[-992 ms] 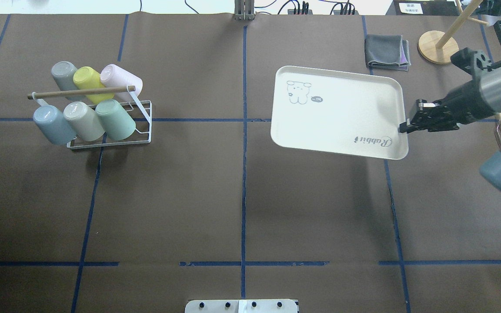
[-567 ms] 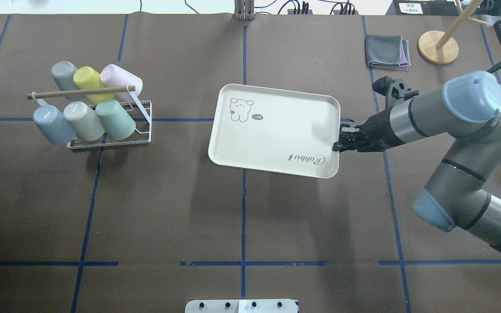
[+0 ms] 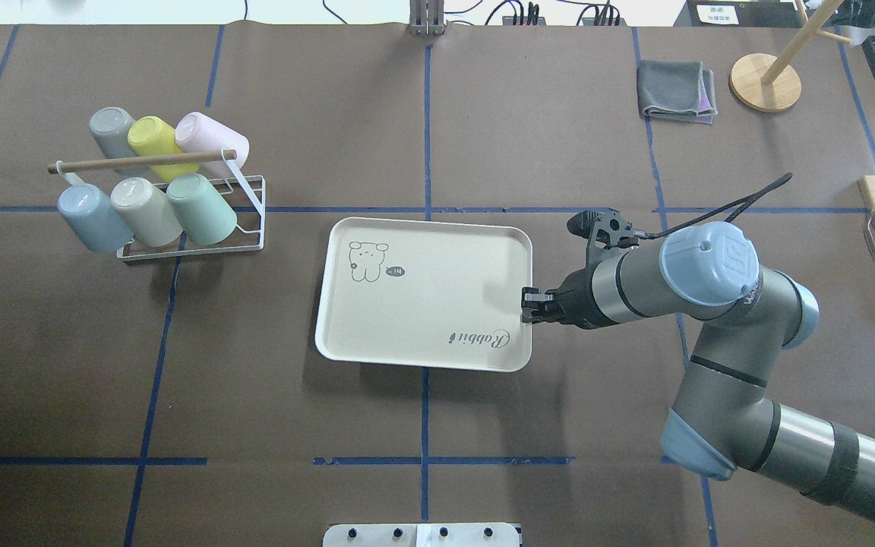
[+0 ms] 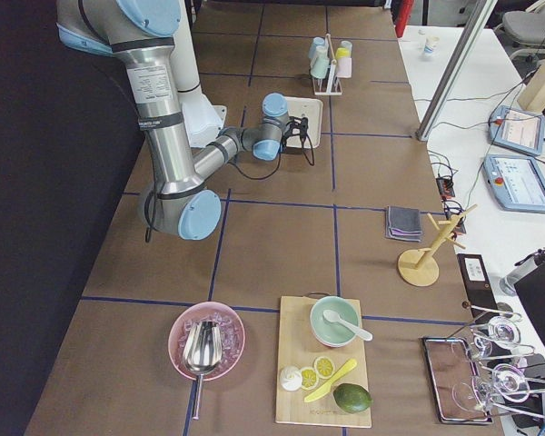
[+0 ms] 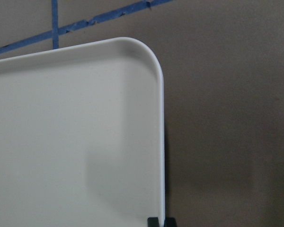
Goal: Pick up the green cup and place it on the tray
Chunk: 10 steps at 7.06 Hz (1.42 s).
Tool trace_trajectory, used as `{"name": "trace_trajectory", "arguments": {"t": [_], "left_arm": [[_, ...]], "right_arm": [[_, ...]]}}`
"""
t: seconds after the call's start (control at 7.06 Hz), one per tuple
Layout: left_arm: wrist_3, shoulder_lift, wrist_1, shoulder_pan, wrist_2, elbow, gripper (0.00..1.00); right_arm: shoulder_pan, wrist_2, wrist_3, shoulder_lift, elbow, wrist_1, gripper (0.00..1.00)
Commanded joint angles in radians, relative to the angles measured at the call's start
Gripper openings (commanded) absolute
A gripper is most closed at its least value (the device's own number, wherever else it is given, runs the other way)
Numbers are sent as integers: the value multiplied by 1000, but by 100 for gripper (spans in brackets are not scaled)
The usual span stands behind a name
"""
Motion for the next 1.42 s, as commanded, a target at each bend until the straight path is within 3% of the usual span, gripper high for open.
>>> {"name": "trace_trajectory", "arguments": {"t": [0.0, 0.14, 0.28, 0.71, 0.99, 1.28], "left_arm": [[0, -1, 0, 0, 0, 0, 100], [0, -1, -1, 0, 0, 0, 100], [0, -1, -1, 0, -1, 0, 100], [5, -28, -1, 2, 0, -35, 100], [5, -47, 16, 120, 9, -211, 100], [-2, -47, 26, 161, 17, -364, 100]], "right_arm": [[-14, -8, 0, 6, -13, 0, 1], [-14, -5, 0, 14, -14, 1, 33], [-14, -8, 1, 27, -17, 0, 99], [20, 3, 1, 31, -7, -3, 100], [73, 38, 0, 32, 79, -156, 100], [136, 66, -2, 78, 139, -332, 100]]}}
